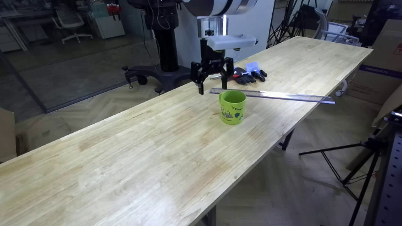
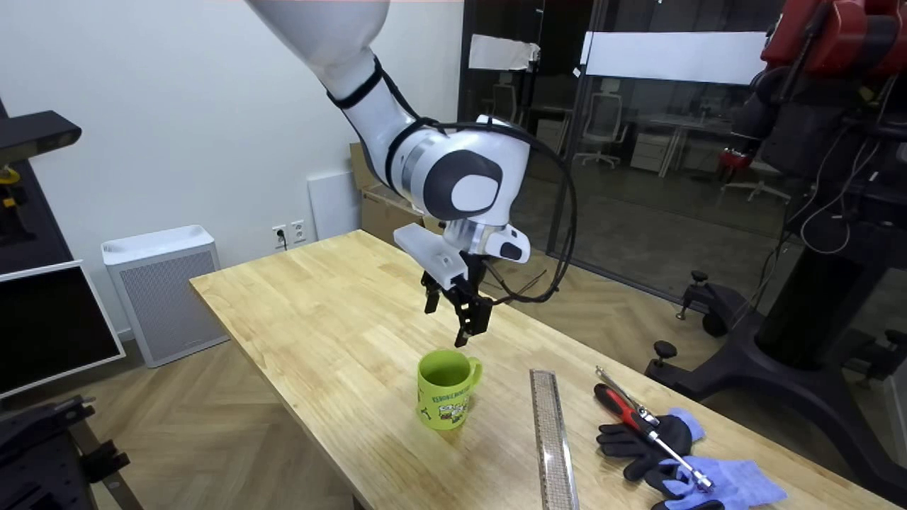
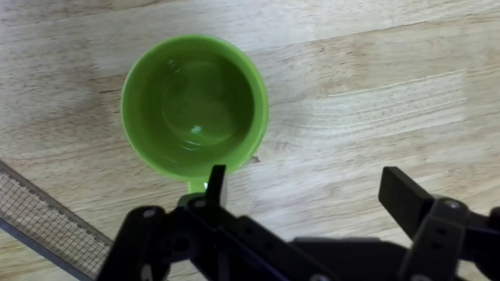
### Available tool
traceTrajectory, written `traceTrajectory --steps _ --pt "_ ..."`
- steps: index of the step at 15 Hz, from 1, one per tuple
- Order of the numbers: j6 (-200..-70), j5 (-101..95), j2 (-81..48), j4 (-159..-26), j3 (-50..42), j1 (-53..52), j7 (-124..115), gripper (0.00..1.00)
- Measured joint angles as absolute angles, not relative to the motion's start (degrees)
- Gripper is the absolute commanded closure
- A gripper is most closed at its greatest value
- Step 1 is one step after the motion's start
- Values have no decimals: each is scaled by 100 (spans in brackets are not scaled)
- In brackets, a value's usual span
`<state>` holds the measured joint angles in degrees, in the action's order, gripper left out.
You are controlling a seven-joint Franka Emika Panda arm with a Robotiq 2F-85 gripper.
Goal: Move the cup to the left
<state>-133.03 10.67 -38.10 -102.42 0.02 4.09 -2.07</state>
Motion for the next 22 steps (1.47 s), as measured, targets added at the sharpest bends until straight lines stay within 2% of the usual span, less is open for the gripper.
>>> traceTrajectory --steps 9,22 --pt "-13705 1804 -3679 -10621 51 412 -680 0" --pt "-13837 1827 -3029 -11740 -251 393 -1389 0"
